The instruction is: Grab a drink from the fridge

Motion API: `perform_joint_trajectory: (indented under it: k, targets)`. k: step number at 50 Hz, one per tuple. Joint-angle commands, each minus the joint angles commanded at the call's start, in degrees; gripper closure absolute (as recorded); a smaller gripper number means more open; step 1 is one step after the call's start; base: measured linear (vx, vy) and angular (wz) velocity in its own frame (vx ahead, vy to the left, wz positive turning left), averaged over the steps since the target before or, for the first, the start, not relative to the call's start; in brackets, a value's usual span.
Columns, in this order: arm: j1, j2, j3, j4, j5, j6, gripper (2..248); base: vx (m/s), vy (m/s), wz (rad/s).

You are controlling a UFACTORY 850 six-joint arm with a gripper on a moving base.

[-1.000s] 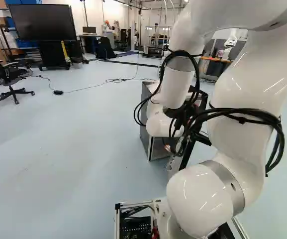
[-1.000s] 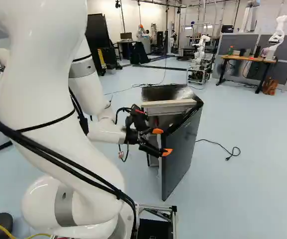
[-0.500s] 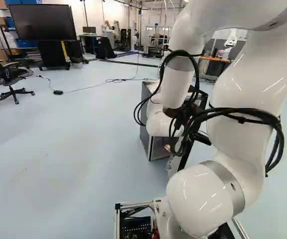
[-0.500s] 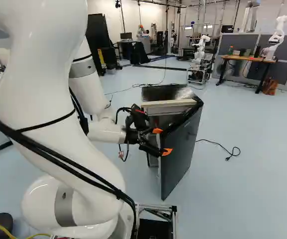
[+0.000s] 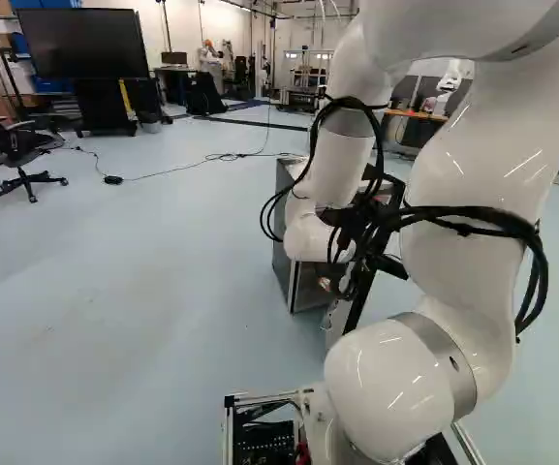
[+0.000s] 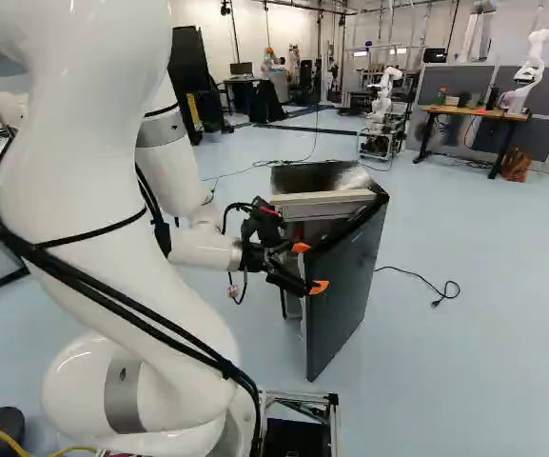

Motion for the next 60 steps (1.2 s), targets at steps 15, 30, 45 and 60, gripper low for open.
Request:
perform_joint_trajectory:
  k: [15, 30, 45, 60]
  targets:
    - [-0.2, -0.72, -1.03, 0.0, 0.15, 0.0, 3, 0.0, 0.0, 0.0]
    - [-0.95, -1.52, -2.18, 0.0, 1.06, 0.0, 3, 0.0, 0.0, 0.0]
    - [-3.3, -2.59, -3.73, 0.0, 1.22, 0.0, 3, 0.0, 0.0, 0.0]
    - [-7.95, -4.52, -6.57, 0.0, 1.22, 0.0, 3, 0.0, 0.0, 0.0]
